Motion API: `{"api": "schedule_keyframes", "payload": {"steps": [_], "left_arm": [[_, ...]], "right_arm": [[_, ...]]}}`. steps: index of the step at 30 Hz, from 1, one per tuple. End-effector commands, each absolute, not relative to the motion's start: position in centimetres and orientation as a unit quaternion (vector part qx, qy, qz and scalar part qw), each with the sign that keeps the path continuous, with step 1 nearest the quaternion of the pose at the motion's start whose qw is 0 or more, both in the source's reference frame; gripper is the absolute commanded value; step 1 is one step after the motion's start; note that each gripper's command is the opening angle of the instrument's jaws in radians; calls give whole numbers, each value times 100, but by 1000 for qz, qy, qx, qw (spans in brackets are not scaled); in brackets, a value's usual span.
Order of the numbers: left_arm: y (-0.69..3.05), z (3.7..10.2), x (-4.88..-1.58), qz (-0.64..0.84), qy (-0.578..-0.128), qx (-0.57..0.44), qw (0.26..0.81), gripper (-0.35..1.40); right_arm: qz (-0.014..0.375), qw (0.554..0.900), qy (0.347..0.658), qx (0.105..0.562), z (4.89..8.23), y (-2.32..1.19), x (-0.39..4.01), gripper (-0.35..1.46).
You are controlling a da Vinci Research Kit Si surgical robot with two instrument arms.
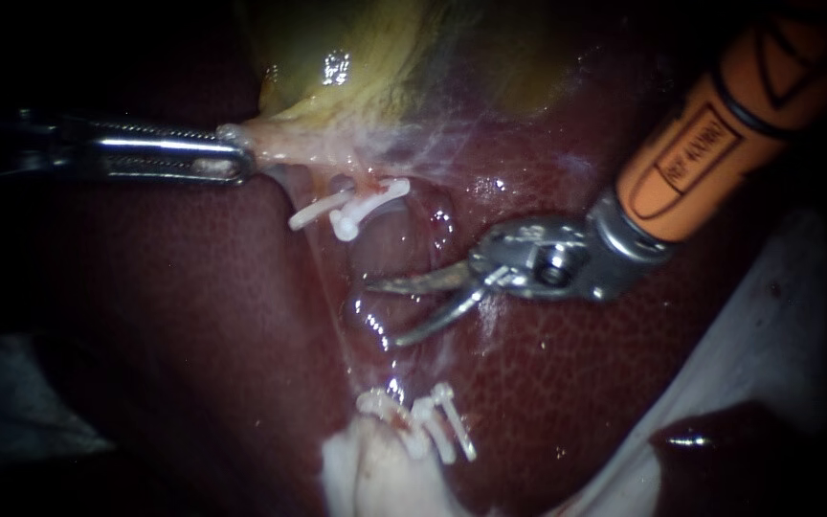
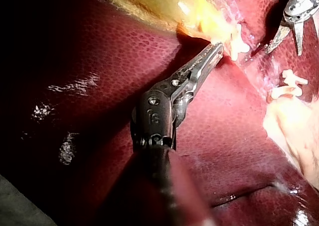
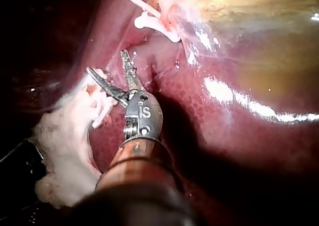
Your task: Go back from the cut right tube
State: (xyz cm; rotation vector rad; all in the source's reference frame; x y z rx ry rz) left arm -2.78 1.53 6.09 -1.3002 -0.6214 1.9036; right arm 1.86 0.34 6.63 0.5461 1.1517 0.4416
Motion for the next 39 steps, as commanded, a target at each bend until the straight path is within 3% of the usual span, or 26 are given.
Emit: {"api": "schedule_keyframes", "payload": {"steps": [1, 5, 12, 16, 22, 39], "left_arm": [[154, 609, -278, 741, -242, -507, 368, -35], [154, 610, -278, 741, -242, -507, 368, -35], [154, 611, -278, 741, -242, -507, 367, -35], [154, 612, -278, 741, -242, -507, 367, -35], [150, 624, -284, 743, -238, -507, 367, -35], [140, 680, -322, 752, -236, -499, 361, -35]], "right_arm": [[198, 787, 536, 234, 660, 32, 181, 143], [178, 819, 516, 176, 647, 28, 156, 143], [129, 897, 396, 149, 613, 39, 125, 145], [120, 918, 351, 137, 597, 46, 119, 145], [93, 922, 347, 144, 585, 55, 115, 145], [84, 920, 352, 152, 587, 56, 113, 145]]}}
